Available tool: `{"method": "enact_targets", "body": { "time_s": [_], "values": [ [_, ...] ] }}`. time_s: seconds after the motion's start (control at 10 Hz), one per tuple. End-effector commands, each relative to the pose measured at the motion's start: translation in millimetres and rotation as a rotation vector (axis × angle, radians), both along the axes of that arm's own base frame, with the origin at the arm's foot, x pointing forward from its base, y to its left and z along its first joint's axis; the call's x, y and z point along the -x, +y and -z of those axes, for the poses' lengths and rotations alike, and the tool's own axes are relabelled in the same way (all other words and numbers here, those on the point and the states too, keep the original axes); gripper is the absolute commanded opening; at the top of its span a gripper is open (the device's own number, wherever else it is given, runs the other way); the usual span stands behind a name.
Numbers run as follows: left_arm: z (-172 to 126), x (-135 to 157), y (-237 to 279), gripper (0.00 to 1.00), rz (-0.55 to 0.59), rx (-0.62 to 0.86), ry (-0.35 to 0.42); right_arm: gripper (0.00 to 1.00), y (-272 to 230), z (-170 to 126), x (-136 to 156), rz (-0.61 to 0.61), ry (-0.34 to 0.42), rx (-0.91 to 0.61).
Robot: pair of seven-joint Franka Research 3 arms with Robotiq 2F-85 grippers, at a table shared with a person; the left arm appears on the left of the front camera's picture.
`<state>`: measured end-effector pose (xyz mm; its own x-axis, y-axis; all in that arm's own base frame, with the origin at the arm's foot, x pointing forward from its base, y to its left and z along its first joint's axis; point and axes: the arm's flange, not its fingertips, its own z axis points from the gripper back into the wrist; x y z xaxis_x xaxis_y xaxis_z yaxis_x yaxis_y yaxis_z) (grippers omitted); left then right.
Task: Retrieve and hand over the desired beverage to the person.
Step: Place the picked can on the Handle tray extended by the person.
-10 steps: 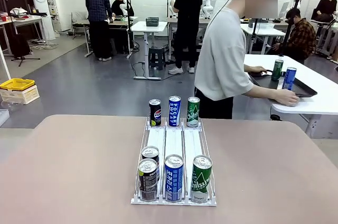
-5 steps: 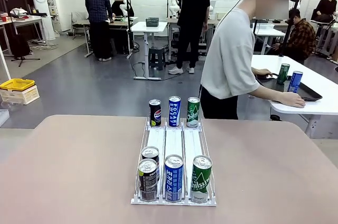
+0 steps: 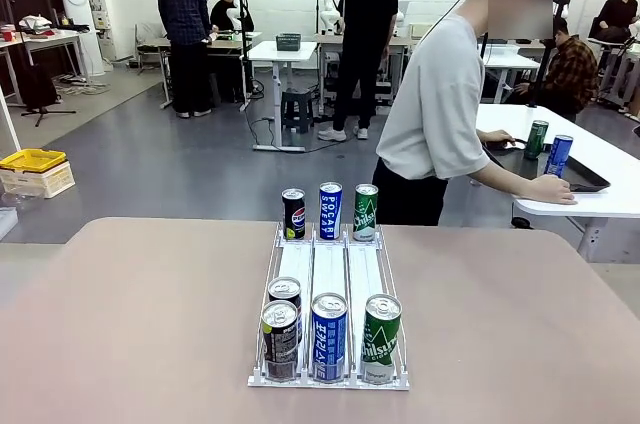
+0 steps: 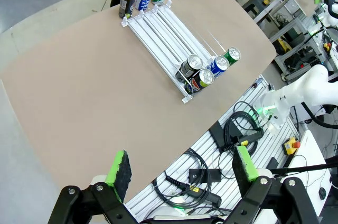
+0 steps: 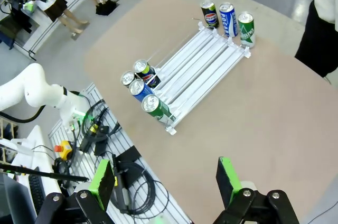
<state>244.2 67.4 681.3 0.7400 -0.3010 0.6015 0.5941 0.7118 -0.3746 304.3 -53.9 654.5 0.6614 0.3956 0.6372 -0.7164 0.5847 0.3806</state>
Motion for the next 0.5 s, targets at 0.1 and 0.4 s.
{"method": "enact_targets", "body": {
  "time_s": [0.1, 0.4],
  "values": [
    [-0.1, 0.0, -0.3, 1.00, 0.007, 0.006, -0.013, 1.00, 1.0, -0.7, -0.6, -0.013, 0.000, 0.008],
    [-0.1, 0.0, -0.3, 1.00, 0.007, 0.006, -0.013, 1.00, 1.0, -0.7, -0.6, -0.013, 0.000, 0.008]
  ]
}}
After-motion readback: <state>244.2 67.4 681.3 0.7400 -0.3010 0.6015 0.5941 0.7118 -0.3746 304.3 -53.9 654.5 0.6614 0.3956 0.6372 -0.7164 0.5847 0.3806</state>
